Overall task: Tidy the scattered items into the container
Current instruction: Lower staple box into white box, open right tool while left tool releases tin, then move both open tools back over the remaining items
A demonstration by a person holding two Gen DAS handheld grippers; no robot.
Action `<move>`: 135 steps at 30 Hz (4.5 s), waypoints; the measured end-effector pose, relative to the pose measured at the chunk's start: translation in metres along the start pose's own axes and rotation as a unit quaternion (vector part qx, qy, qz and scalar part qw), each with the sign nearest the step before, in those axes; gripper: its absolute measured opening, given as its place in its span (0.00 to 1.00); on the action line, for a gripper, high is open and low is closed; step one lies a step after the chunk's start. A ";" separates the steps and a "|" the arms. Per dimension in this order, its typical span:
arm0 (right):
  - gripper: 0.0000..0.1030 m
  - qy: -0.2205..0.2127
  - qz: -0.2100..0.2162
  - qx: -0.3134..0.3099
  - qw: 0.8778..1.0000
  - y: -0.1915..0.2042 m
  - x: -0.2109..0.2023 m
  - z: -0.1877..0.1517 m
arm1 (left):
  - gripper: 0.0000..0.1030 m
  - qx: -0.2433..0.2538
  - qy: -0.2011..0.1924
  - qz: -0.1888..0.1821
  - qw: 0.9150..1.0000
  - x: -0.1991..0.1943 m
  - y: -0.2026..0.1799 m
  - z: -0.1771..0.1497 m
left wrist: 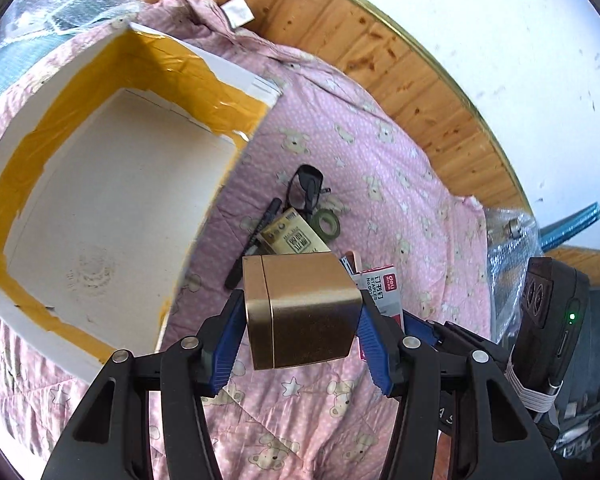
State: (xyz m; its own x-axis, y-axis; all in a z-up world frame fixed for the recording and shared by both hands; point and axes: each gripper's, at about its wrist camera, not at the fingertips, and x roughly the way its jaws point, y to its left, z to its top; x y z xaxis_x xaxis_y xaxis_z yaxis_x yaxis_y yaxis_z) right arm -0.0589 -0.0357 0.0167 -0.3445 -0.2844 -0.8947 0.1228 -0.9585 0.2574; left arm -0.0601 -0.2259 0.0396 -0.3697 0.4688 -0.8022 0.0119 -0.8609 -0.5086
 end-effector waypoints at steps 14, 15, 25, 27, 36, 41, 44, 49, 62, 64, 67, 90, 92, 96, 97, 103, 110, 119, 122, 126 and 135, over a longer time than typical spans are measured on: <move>0.39 -0.018 0.026 -0.095 0.995 0.082 -0.002 0.043 | 0.54 -0.078 -0.079 0.008 0.994 -0.057 0.055 0.012; 0.39 -0.019 0.028 -0.101 0.994 0.088 -0.002 0.047 | 0.54 -0.084 -0.084 0.010 0.993 -0.061 0.060 0.012; 0.39 -0.028 0.040 -0.165 0.985 0.139 0.023 0.085 | 0.54 -0.136 -0.105 0.034 0.984 -0.071 0.101 0.023; 0.41 -0.030 0.042 -0.178 0.983 0.148 0.028 0.093 | 0.54 -0.144 -0.107 0.037 0.983 -0.067 0.112 0.026; 0.55 -0.002 0.045 -0.145 0.988 0.138 0.049 0.089 | 0.57 -0.193 -0.093 0.056 0.975 -0.058 0.160 0.029; 0.55 0.013 0.051 -0.128 0.990 0.131 0.049 0.075 | 0.57 -0.196 -0.081 0.055 0.976 -0.055 0.166 0.029; 0.55 0.016 0.056 -0.124 0.991 0.132 0.046 0.071 | 0.57 -0.190 -0.072 0.052 0.978 -0.052 0.161 0.028; 0.55 0.013 0.061 -0.126 0.990 0.137 0.041 0.066 | 0.57 -0.168 -0.063 0.045 0.983 -0.050 0.144 0.025; 0.55 0.012 0.065 -0.125 0.990 0.136 0.028 0.046 | 0.57 -0.141 -0.061 0.069 0.986 -0.062 0.123 0.008; 0.55 0.011 0.066 -0.124 0.990 0.134 0.026 0.043 | 0.57 -0.139 -0.061 0.071 0.986 -0.063 0.121 0.006; 0.55 0.007 0.066 -0.125 0.990 0.133 0.022 0.042 | 0.57 -0.136 -0.063 0.073 0.986 -0.065 0.116 0.003; 0.55 -0.024 0.078 -0.083 0.993 0.102 -0.004 0.033 | 0.62 -0.084 -0.048 0.103 0.990 -0.063 0.080 -0.007; 0.55 -0.026 0.082 -0.074 0.994 0.097 -0.006 0.031 | 0.62 -0.076 -0.042 0.102 0.991 -0.059 0.075 -0.008; 0.55 -0.031 0.083 -0.059 0.994 0.085 -0.011 0.027 | 0.62 -0.059 -0.030 0.102 0.993 -0.052 0.065 -0.010; 0.55 -0.032 0.082 -0.055 0.995 0.082 -0.011 0.026 | 0.62 -0.055 -0.027 0.102 0.993 -0.051 0.063 -0.010; 0.55 -0.032 0.077 -0.030 0.996 0.063 -0.013 0.020 | 0.62 -0.037 -0.013 0.101 0.994 -0.041 0.052 -0.013; 0.55 -0.025 0.073 -0.011 0.997 0.047 -0.010 0.013 | 0.62 -0.019 0.001 0.098 0.995 -0.033 0.041 -0.017; 0.55 -0.015 0.067 0.003 0.998 0.034 -0.003 0.007 | 0.62 -0.007 0.016 0.092 0.996 -0.022 0.034 -0.018; 0.55 -0.015 0.064 0.010 0.998 0.028 -0.002 0.006 | 0.62 -0.003 0.020 0.090 0.996 -0.019 0.031 -0.017; 0.55 -0.011 0.057 0.027 0.998 0.014 0.000 0.002 | 0.62 0.010 0.026 0.079 0.996 -0.015 0.024 -0.016; 0.55 0.005 0.039 0.066 0.997 -0.020 0.010 -0.011 | 0.62 0.035 0.047 0.049 0.997 0.001 0.007 -0.011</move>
State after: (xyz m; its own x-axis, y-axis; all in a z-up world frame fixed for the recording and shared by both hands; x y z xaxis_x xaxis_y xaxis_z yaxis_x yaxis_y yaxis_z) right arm -0.0547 -0.0194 -0.0009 -0.3300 -0.3591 -0.8730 0.0245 -0.9278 0.3724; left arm -0.0501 -0.2295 0.0317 -0.2805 0.3959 -0.8744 -0.0219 -0.9134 -0.4065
